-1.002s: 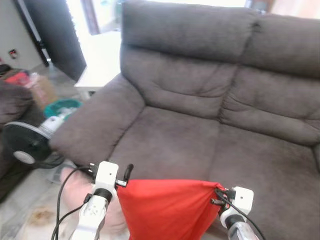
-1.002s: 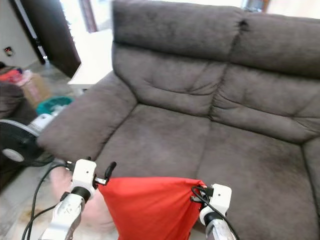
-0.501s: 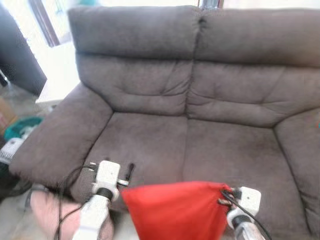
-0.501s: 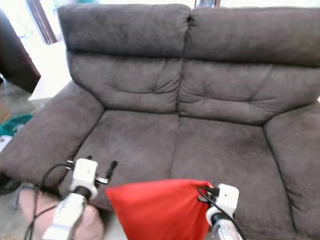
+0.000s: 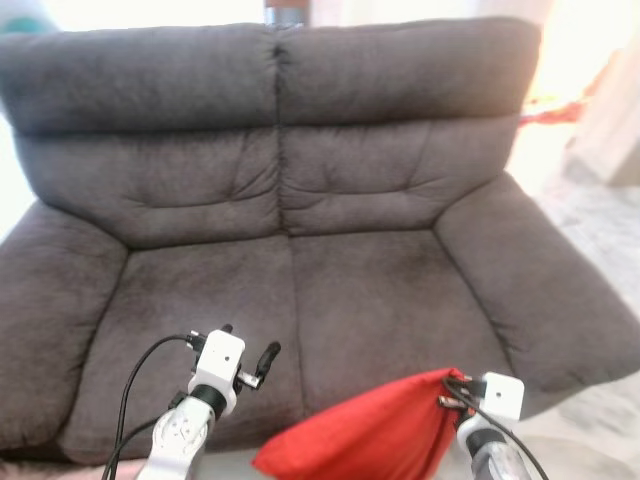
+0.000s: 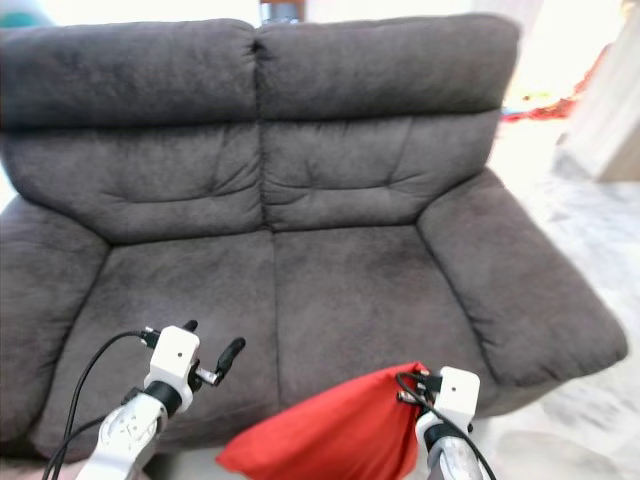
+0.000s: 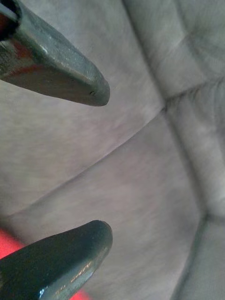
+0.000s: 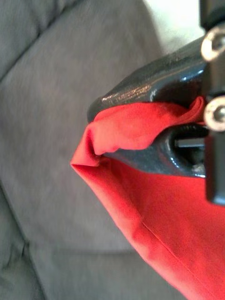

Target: Move the pillow to the sofa from floor

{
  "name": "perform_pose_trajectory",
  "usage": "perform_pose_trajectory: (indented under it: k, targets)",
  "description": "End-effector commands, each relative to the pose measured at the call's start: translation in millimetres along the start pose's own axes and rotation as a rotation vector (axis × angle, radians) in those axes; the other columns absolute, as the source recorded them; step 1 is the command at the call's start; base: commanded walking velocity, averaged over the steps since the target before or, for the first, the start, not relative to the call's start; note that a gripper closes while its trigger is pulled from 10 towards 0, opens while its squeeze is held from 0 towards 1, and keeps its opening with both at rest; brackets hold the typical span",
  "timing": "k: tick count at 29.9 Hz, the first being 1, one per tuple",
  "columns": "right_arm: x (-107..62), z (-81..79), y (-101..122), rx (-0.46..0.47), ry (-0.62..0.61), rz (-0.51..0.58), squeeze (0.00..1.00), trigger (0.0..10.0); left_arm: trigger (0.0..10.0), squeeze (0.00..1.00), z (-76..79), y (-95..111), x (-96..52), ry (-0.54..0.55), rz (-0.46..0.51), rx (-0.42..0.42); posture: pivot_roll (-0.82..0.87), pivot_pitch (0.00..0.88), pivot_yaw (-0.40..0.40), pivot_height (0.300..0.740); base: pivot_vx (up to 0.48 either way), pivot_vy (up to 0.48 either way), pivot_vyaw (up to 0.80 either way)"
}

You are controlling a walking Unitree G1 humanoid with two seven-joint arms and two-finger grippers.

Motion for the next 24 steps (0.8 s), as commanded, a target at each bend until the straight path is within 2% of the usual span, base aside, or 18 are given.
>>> perform_pose_trajectory:
  k: [1,4,8,9,11,12,14,20,24]
  targets:
    - [11.3,-16.6,30.3,-0.047,0.089,0.097,0.0,10.0,10.0,0.0,11.6,3.1,-0.3,-0.093,-0.001,-0.002,0.12,0.0,-0.007,0.74,0.0,0.0,0.0]
    - [13.5,-26.1,35.4,-0.069,0.141,0.108,0.0,10.0,10.0,0.0,18.4,2.5,-2.3,-0.177,-0.017,0.031,0.11,0.0,-0.003,0.74,0.0,0.0,0.0]
    - [18.5,-35.8,43.1,-0.129,0.192,0.102,0.0,10.0,10.0,0.0,31.6,1.5,-10.3,-0.349,-0.054,0.094,0.11,0.0,-0.005,0.74,0.0,0.0,0.0]
    - [20.2,-39.7,47.3,-0.148,0.212,0.11,0.0,10.0,10.0,0.0,35.6,-0.9,-14.3,-0.413,-0.074,0.137,0.11,0.0,-0.007,0.74,0.0,0.0,0.0]
    - [20.6,-41.0,48.7,-0.152,0.219,0.113,0.0,10.0,10.0,0.0,36.9,-2.0,-15.6,-0.433,-0.082,0.154,0.11,0.0,-0.006,0.74,0.0,0.0,0.0]
    - [21.9,-45.1,51.0,-0.168,0.238,0.115,0.0,10.0,10.0,0.0,41.0,-6.2,-21.4,-0.502,-0.107,0.208,0.11,0.0,-0.008,0.74,0.0,0.0,0.0]
    - [22.8,-51.2,54.6,-0.182,0.263,0.126,0.0,10.0,10.0,0.0,45.4,-10.6,-26.5,-0.555,-0.134,0.25,0.11,0.0,-0.011,0.74,0.0,0.0,0.0]
    - [24.5,-61.6,65.0,-0.202,0.303,0.153,0.0,10.0,10.0,0.0,47.9,-19.3,-33.8,-0.62,-0.187,0.307,0.11,0.0,-0.015,0.74,0.0,0.0,0.0]
    - [25.6,-70.2,75.4,-0.222,0.35,0.176,0.0,10.0,10.0,0.0,47.6,-29.9,-36.9,-0.651,-0.225,0.387,0.11,0.0,-0.017,0.74,0.0,0.0,0.0]
Point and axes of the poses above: a point about 5 cm out from each wrist's last joint towards the gripper, its own x axis pointing out of the wrist towards the gripper, its own y axis along the axis of the wrist's last joint, z = x × y, the point moved 6 cm from there along x, pointing out of the wrist towards the gripper, and after that the axes turned 5 degrees about x, right-handed, at the moved point
